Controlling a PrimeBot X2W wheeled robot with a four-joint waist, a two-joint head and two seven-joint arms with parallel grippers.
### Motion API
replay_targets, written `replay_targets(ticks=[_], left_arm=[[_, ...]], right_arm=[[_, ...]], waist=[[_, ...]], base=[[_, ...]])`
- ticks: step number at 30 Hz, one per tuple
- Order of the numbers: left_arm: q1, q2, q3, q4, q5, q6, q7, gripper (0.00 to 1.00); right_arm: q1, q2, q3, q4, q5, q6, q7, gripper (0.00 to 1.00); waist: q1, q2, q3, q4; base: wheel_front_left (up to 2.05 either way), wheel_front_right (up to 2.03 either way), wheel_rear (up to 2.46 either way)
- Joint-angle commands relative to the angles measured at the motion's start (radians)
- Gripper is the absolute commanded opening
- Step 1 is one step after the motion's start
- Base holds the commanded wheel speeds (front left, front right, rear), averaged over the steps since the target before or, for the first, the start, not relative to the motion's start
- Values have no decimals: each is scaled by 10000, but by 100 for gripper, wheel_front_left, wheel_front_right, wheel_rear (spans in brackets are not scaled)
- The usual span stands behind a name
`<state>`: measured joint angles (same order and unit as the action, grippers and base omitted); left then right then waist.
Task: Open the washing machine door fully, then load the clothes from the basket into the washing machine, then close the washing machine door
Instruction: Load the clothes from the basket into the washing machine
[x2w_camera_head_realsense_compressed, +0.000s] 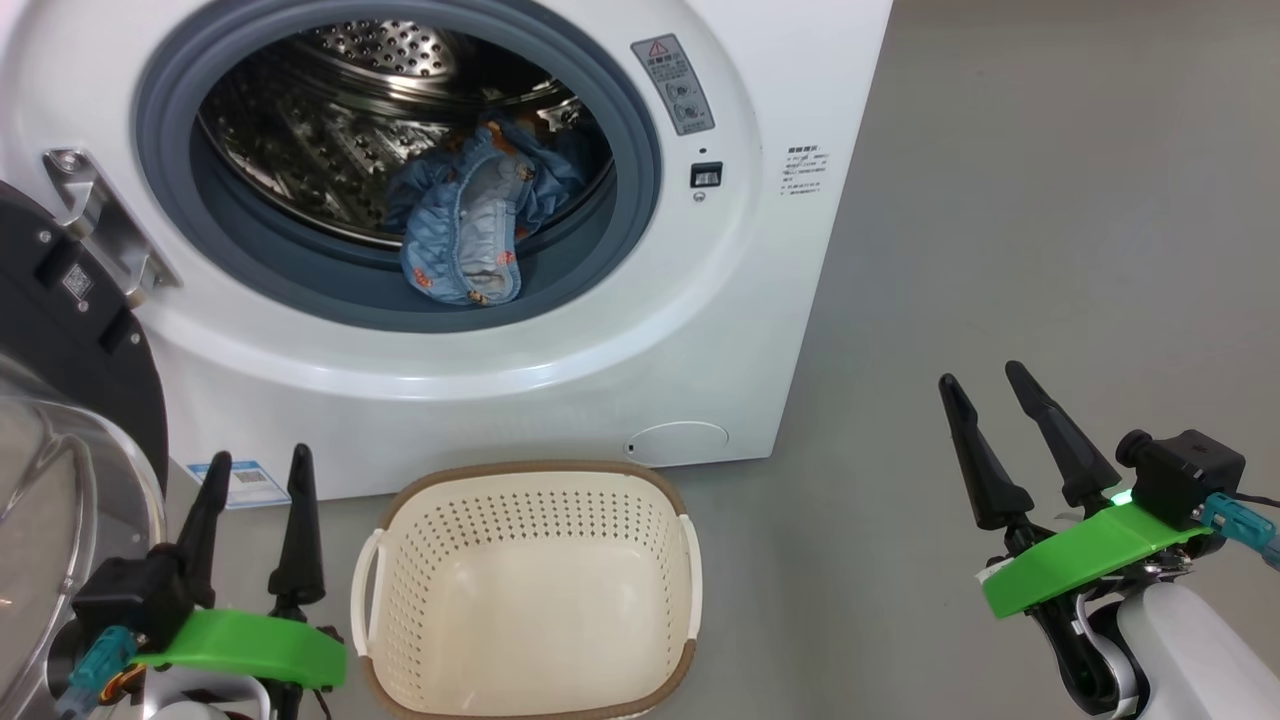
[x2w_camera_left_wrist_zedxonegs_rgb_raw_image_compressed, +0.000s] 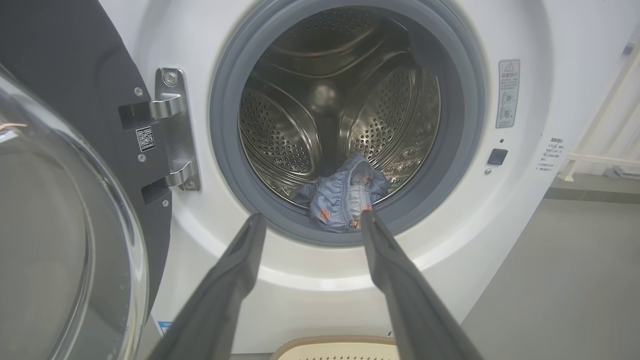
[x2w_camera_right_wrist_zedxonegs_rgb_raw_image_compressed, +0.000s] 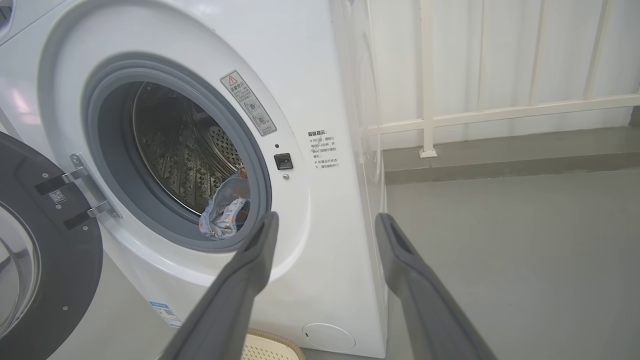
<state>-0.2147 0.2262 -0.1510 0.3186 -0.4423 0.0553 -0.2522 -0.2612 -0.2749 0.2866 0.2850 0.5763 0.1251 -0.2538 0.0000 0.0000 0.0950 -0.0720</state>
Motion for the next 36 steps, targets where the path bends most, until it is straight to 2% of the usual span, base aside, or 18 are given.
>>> replay_targets(ticks=[1,36], left_arm=[[-46,243,334,-338,-63,89,-34,100],[-41,309,93,-583,-225,336,106,100]], right_arm=[[28,-159,156,-206,115,56,-80,100],[33,-189,238,-265,99,56,-80,100]], waist=[[0,0,6,0],[0,0,136,-59]], base=[[0,0,0],[0,0,0]])
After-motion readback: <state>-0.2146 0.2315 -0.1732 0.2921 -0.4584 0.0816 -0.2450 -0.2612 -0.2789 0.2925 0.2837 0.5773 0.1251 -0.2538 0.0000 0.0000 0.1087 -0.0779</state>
